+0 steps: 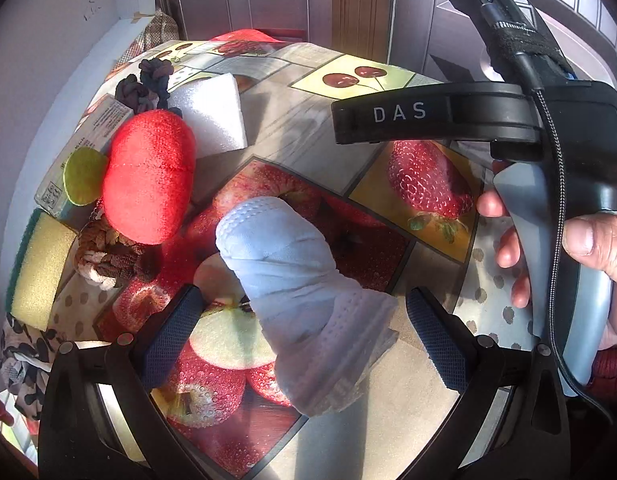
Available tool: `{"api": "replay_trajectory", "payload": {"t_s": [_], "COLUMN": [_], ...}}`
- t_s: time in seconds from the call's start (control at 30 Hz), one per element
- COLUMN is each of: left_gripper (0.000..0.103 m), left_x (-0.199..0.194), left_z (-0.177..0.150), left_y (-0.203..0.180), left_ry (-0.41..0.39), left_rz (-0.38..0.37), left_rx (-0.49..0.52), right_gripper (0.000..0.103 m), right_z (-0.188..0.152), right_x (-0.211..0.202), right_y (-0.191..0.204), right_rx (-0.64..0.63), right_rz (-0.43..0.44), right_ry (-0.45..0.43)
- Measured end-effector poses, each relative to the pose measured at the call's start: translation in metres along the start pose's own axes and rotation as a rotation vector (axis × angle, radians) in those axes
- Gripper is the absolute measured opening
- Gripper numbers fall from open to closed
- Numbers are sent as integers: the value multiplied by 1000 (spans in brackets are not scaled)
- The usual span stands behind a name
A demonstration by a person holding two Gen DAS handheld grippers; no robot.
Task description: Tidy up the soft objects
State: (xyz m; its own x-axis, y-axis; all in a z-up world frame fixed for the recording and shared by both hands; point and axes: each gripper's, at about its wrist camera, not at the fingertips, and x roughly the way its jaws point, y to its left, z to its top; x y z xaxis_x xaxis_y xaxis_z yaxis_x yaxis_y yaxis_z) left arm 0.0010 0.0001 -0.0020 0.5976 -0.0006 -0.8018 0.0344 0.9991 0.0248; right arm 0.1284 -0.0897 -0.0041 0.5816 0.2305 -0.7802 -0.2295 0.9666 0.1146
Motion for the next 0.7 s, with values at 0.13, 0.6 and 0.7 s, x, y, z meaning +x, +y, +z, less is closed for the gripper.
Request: {"api": "replay_trajectory", "payload": {"t_s": [0.13, 0.6, 0.7], "left_gripper": [102, 102, 102], "left_x": [0, 0, 0], "left_z": [0, 0, 0], "left_y": [0, 0, 0], "left_ry": [0, 0, 0], "left_rz": [0, 0, 0], "left_rx": [0, 0, 0], "right_gripper": [103, 103, 103], "right_z": [0, -1, -1], "right_x": [0, -2, -3], "right_y": [1, -2, -2], "right_rx": [1, 7, 11], "right_rz": [2, 15, 21], "right_ry": [-1, -6, -8]}}
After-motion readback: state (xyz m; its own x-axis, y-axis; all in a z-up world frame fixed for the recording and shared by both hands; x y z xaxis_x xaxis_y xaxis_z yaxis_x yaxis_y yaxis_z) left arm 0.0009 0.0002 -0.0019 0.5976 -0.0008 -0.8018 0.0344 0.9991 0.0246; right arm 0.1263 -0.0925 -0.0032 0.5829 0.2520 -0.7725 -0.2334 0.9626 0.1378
